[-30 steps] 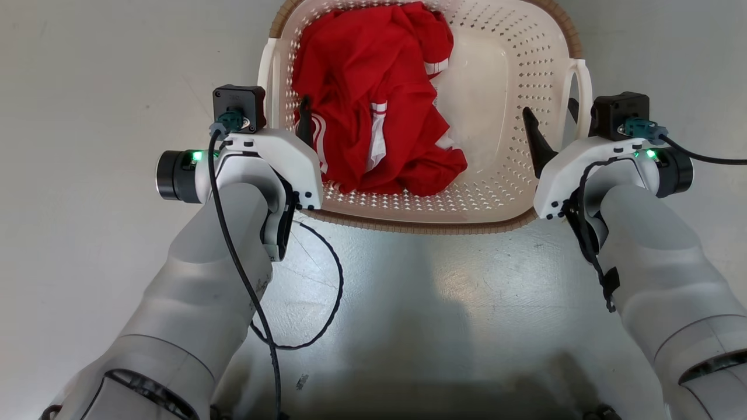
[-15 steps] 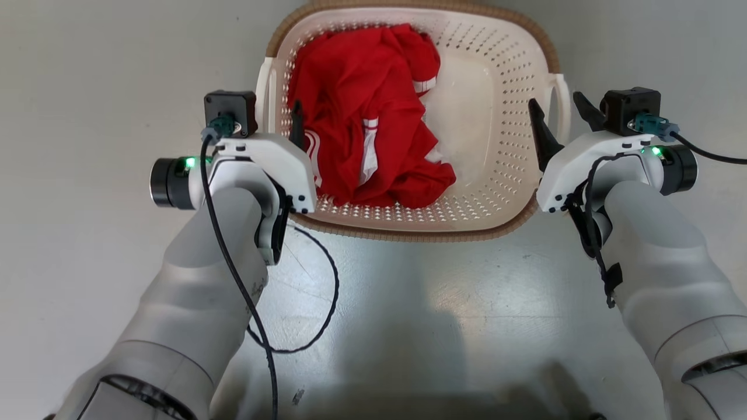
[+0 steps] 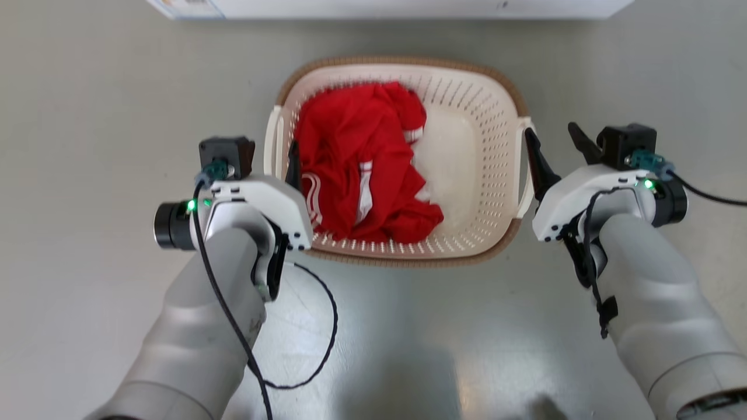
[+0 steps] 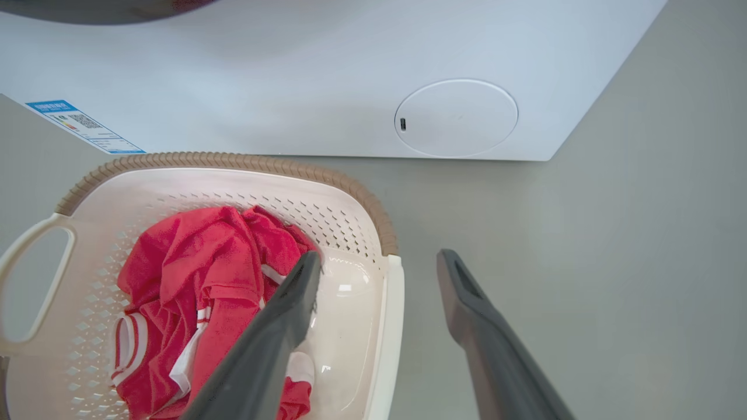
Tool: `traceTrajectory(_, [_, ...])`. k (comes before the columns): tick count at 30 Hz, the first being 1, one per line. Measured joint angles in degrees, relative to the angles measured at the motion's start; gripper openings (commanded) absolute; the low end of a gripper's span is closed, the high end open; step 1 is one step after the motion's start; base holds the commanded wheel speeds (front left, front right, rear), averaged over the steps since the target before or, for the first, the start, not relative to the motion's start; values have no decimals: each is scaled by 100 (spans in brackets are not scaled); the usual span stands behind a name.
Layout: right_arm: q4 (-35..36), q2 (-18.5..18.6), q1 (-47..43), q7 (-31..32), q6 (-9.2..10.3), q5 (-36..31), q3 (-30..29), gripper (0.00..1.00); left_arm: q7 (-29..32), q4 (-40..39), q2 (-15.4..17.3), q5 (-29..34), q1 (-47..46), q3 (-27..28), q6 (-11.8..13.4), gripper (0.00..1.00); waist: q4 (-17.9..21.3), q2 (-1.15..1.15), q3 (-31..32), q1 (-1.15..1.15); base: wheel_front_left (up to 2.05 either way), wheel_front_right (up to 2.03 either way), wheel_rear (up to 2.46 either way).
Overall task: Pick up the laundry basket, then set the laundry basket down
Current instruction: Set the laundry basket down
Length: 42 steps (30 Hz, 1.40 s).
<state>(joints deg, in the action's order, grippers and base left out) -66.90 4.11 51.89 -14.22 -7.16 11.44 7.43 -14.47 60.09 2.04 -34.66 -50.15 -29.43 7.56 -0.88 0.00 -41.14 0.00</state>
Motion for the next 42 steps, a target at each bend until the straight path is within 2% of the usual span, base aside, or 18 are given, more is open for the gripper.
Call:
traceTrajectory(13, [856,-26,-993,-1,0,-21,-290,100,0,-756,41,623,1116,873,-214,100,41,0,1167,0,0,0,0])
traceTrajectory(27, [1328,-68,-2190,-1,0,-270,-704,100,0,-1597,4,1104,2648,1863,-566,100,4,0,2597,0,0,0,0])
traceTrajectory(42, [2509,-99,-3406,-1,0,-489,-925,100,0,-2560,7,1256,3807,2343,-650,100,-95,0,3604,0,0,0,0])
